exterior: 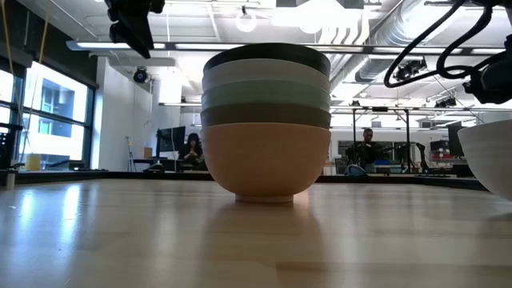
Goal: Nest bowls inside each other
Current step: Stack the right white bowl on top of the black bowl
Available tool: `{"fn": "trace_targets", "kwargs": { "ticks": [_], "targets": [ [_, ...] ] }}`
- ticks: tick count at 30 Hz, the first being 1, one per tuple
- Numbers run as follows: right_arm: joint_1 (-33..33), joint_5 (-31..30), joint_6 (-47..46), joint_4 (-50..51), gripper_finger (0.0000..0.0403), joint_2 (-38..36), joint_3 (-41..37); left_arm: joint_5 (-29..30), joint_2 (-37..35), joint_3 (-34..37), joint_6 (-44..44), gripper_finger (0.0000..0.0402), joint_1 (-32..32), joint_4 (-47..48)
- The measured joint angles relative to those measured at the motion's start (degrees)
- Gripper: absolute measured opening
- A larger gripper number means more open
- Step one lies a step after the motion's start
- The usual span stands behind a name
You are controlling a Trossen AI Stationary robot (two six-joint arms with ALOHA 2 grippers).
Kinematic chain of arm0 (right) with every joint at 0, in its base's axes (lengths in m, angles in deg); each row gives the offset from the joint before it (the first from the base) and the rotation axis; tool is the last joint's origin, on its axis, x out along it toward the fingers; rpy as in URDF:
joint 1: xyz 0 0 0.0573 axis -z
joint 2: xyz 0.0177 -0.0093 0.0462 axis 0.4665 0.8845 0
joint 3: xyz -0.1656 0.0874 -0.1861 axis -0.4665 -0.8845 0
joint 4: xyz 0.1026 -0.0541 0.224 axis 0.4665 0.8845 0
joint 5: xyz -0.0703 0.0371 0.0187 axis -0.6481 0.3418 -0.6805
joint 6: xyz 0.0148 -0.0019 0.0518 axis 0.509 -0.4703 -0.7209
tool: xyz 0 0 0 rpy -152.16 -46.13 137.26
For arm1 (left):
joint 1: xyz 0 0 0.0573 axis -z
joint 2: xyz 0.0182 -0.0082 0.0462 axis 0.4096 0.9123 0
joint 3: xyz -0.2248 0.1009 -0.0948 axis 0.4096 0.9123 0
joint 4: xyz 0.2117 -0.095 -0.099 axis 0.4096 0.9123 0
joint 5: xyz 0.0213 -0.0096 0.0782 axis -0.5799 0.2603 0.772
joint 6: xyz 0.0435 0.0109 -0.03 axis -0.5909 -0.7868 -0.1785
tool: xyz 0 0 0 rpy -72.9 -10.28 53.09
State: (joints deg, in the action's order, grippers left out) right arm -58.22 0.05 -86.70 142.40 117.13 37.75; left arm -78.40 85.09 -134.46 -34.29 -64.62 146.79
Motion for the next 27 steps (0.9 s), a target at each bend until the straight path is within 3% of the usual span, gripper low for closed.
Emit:
{"fn": "trace_targets", "kwargs": {
  "ticks": [8, 18, 27],
  "targets": [
    [-0.02, -0.33, 0.70, -0.24, 0.0012, -0.04, 0.04, -0.02, 0.00, 0.00, -0.01, 0.0200, 0.00, -0.90],
    [-0.02, -0.32, 1.08, -0.15, 0.0002, -0.95, 0.13, -0.02, 0.00, 0.00, -0.02, 0.0200, 0.00, -0.90],
    [0.13, -1.06, -1.94, 3.55, 0.0000, -9.28, 2.31, -0.01, 0.00, 0.00, -0.92, 0.0200, 0.00, -1.05]
  ]
}}
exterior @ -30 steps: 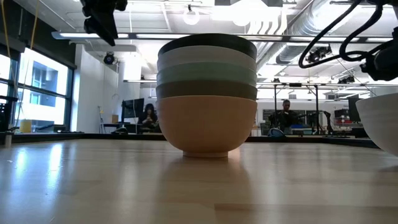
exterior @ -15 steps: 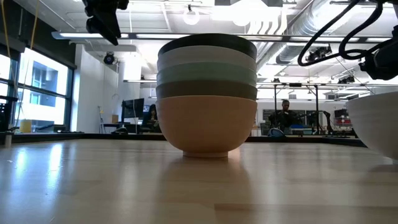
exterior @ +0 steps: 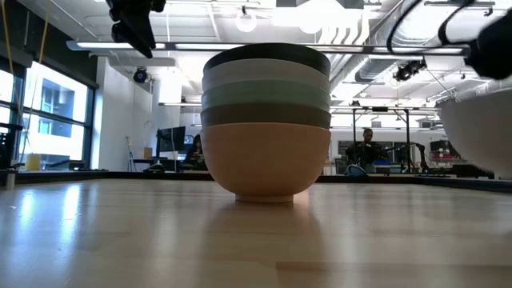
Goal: Nest bowls inside each other
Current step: Stack the right white bowl on top of the black bowl
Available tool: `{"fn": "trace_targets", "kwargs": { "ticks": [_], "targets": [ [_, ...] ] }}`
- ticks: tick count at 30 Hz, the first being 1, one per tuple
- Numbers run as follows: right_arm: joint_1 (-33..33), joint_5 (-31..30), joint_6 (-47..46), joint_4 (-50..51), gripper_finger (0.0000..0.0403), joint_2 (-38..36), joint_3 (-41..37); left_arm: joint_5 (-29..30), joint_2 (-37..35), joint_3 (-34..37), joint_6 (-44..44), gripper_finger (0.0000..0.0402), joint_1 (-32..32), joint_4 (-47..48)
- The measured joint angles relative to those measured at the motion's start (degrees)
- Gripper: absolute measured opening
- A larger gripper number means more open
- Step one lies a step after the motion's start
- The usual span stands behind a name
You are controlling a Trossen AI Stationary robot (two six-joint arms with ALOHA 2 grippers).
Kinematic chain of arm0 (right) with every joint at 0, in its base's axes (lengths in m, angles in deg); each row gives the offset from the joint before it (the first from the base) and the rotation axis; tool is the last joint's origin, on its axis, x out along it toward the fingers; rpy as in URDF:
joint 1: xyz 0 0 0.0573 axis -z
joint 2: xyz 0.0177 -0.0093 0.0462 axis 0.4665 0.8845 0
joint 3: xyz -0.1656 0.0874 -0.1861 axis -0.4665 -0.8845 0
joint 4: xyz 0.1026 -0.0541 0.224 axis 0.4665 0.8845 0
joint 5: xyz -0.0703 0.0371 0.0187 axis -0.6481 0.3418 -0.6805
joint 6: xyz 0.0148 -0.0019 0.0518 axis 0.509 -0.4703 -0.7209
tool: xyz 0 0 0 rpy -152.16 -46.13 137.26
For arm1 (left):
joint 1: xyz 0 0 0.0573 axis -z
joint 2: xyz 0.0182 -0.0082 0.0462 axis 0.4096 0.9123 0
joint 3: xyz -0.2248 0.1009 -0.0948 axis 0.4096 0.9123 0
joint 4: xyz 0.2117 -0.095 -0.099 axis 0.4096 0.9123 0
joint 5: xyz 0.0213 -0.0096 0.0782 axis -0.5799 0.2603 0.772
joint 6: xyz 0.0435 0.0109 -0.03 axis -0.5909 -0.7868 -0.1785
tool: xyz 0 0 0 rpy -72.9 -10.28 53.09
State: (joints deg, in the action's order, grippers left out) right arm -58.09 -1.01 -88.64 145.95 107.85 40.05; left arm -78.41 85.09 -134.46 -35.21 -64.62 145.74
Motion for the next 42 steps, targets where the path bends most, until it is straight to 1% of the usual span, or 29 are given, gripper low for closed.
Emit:
{"fn": "trace_targets", "kwargs": {
  "ticks": [5, 8, 11, 17, 21, 25, 29, 32, 36, 42],
  "targets": [
    [1.01, -5.97, 0.02, 6.58, 0.0000, -3.48, 6.44, 0.01, 0.00, 0.00, -0.33, 0.0200, 0.00, -0.36],
    [2.64, -9.31, 0.30, 11.46, 0.0000, -4.16, 11.37, 0.01, 0.00, 0.00, -0.66, 0.0200, -0.01, -0.46],
    [4.66, -10.85, 1.88, 16.11, 0.0000, -3.97, 16.74, 0.00, 0.01, 0.00, -0.66, 0.0200, -0.01, -0.46],
    [10.84, -11.04, 6.59, 24.55, 0.0000, -1.12, 28.48, -0.01, 0.02, 0.00, -0.61, 0.0200, 0.00, -0.42],
    [15.94, -8.96, 12.13, 28.21, 0.0000, 3.02, 36.83, 0.01, 0.02, 0.00, -0.59, 0.0200, 0.00, -0.40],
    [20.80, -7.02, 18.65, 28.16, 0.0000, 7.55, 44.20, 0.00, 0.02, 0.00, -0.46, 0.0200, -0.01, -0.39],
    [25.07, -5.57, 24.52, 28.13, 0.0000, 12.83, 49.93, 0.00, 0.02, 0.00, -0.61, 0.0200, -0.02, -0.34],
    [27.77, -3.03, 29.16, 28.12, 0.0000, 17.61, 53.17, 0.01, 0.02, 0.00, -0.52, 0.0200, 0.00, -0.30],
    [30.34, 0.05, 35.59, 28.12, 0.0000, 24.70, 57.60, 0.00, 0.02, 0.00, -0.46, 0.0200, -0.02, -0.22],
    [32.25, 1.34, 41.26, 28.09, 0.0000, 33.21, 66.67, -0.01, 0.02, 0.00, -0.08, 0.0200, -0.02, -0.20]
  ]
}}
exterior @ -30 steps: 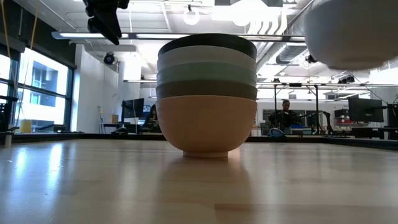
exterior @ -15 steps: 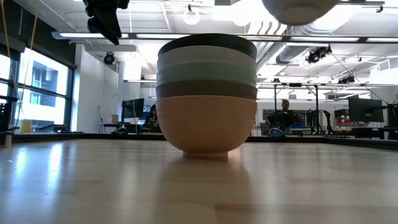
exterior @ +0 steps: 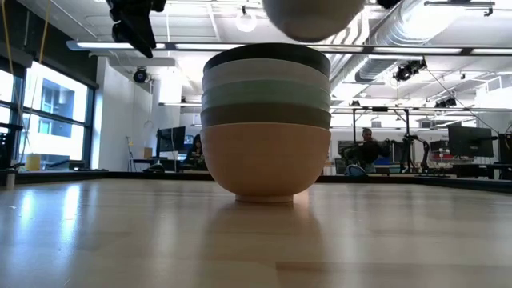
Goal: Nest bowls inside each other
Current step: Stack the right white bowl on top of the black bowl
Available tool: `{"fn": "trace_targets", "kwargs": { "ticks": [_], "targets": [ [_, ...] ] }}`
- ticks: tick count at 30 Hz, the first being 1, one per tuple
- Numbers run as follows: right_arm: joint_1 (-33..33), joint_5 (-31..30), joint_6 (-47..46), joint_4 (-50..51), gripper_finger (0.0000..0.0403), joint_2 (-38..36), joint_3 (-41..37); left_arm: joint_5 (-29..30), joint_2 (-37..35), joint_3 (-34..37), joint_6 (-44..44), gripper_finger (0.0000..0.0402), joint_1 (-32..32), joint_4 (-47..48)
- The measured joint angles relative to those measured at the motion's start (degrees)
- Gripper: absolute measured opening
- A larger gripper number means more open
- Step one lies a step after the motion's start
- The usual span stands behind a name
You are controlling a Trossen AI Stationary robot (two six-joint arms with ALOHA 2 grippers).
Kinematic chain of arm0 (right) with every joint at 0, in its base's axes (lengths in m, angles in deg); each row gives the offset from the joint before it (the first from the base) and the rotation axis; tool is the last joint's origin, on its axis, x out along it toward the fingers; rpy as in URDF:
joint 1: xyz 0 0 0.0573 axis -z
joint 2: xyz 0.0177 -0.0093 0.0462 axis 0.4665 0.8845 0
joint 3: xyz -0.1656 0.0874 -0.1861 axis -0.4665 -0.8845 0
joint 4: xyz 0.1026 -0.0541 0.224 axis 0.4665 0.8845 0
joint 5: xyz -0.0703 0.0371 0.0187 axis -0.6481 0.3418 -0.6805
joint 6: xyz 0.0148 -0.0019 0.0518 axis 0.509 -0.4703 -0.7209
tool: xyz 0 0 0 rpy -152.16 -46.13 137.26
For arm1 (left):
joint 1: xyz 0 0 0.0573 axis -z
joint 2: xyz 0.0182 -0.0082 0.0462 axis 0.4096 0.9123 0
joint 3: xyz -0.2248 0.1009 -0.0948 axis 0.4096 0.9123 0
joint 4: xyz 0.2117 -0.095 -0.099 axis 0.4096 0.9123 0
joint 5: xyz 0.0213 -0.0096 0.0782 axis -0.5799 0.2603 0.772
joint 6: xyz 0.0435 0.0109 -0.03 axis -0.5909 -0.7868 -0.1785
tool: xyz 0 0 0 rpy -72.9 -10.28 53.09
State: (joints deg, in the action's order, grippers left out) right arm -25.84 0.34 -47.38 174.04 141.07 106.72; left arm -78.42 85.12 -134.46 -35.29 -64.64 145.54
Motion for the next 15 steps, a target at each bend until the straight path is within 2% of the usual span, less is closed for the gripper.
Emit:
{"fn": "trace_targets", "kwargs": {
  "ticks": [7, 15],
  "targets": [
    [0.73, 1.32, 2.45, -0.04, 0.0000, 7.68, 8.52, 0.00, 0.00, 0.00, 0.50, 0.0200, 0.00, 0.22],
    [-0.36, 3.23, 2.91, 0.04, 0.0000, 12.20, 9.36, 0.00, 0.00, 0.00, 0.12, 0.0200, 0.00, 0.65]
  ]
}}
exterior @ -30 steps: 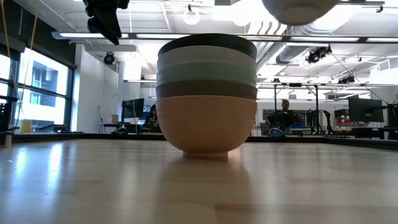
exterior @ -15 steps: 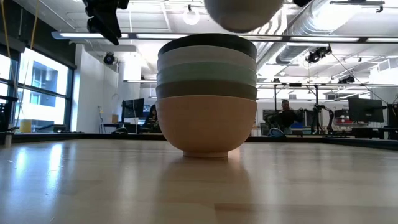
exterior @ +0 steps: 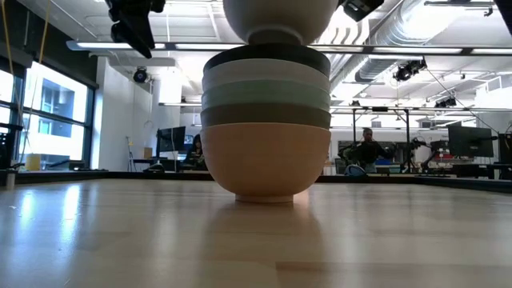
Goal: Nest bowls inside each other
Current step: Stack the right white bowl on top of the black bowl
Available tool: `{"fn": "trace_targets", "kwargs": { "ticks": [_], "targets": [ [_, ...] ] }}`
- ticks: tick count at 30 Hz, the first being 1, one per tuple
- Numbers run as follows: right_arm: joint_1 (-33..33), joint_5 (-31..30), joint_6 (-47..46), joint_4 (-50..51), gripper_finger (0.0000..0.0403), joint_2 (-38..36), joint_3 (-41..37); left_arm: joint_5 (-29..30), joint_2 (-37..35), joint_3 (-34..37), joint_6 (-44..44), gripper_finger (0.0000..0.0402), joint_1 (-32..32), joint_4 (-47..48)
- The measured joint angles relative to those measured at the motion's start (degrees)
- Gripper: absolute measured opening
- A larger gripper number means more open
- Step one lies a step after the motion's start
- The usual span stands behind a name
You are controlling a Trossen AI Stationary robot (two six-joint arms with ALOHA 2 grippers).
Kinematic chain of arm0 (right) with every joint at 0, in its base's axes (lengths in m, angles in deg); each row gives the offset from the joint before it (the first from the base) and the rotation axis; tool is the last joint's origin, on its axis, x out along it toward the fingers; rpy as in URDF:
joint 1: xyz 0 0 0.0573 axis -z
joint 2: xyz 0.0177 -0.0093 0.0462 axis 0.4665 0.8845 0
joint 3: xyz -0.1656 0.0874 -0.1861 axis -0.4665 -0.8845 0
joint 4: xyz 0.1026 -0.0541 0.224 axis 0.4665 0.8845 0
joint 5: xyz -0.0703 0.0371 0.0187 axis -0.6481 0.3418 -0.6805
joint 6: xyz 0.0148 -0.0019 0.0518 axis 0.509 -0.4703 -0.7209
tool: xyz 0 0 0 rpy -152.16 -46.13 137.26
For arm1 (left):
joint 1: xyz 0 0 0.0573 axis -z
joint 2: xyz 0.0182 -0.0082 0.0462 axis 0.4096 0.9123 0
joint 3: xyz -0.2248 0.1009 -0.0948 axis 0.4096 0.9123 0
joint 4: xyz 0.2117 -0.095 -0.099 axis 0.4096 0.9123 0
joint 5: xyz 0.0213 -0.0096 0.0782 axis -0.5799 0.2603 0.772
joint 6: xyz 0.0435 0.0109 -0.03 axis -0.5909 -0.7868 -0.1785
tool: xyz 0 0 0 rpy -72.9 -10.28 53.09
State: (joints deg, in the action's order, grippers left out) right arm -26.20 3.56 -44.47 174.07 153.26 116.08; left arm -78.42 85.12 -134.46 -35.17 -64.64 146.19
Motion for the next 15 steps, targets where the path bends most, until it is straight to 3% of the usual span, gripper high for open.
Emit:
{"fn": "trace_targets", "kwargs": {
  "ticks": [15],
  "targets": [
    [-1.52, -0.82, -0.52, -1.38, 0.0000, 4.41, -0.07, 0.00, 0.00, -0.02, -0.02, 0.0200, 0.06, 0.64]
  ]
}}
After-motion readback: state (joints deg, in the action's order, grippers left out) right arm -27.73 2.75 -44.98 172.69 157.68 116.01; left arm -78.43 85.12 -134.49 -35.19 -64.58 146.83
